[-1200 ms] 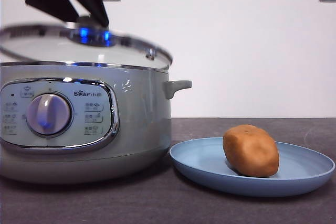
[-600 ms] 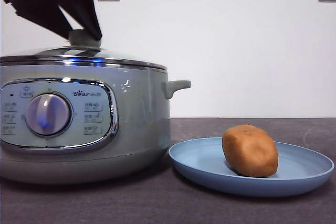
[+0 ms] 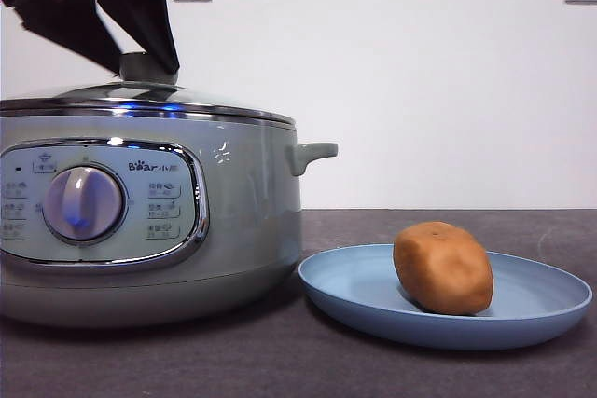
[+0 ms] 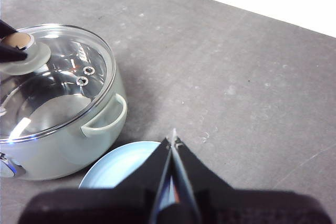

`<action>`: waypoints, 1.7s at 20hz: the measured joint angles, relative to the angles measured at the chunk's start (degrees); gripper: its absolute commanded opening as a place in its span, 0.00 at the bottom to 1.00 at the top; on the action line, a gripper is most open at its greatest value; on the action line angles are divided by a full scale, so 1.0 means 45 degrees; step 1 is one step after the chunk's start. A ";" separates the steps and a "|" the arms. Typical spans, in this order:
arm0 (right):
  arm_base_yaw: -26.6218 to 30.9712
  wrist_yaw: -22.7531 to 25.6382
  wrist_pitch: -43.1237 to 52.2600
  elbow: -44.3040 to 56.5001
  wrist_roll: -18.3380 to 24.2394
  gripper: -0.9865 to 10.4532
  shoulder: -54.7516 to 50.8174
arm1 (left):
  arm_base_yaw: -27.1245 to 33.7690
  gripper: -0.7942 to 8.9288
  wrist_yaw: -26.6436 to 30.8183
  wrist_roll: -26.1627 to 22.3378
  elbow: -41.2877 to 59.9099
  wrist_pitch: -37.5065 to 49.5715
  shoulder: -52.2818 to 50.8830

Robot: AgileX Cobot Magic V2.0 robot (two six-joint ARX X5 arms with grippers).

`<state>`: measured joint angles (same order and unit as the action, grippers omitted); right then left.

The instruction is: Take the potato out from the steamer,put the potato on the plate,close the lid

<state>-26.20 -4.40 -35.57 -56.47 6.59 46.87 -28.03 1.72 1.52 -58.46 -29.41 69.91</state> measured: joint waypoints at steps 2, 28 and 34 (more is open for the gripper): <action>0.0000 -0.0010 0.0000 0.0000 0.0000 0.08 0.0000 | 0.0029 0.55 0.0189 0.0000 0.0053 -0.0092 0.0092; -0.0010 -0.1020 0.0112 -0.0369 -0.0039 0.08 -0.0005 | 0.0039 0.07 0.0204 0.0005 -0.3395 -0.5897 -0.5984; -0.0010 -0.1015 0.0068 -0.0369 -0.0044 0.09 -0.0005 | 0.0039 0.08 0.0204 0.0005 -0.3395 -0.6266 -0.5785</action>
<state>-26.24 -8.97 -35.27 -58.13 6.39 46.85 -27.86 2.63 1.54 -73.73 -57.60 43.88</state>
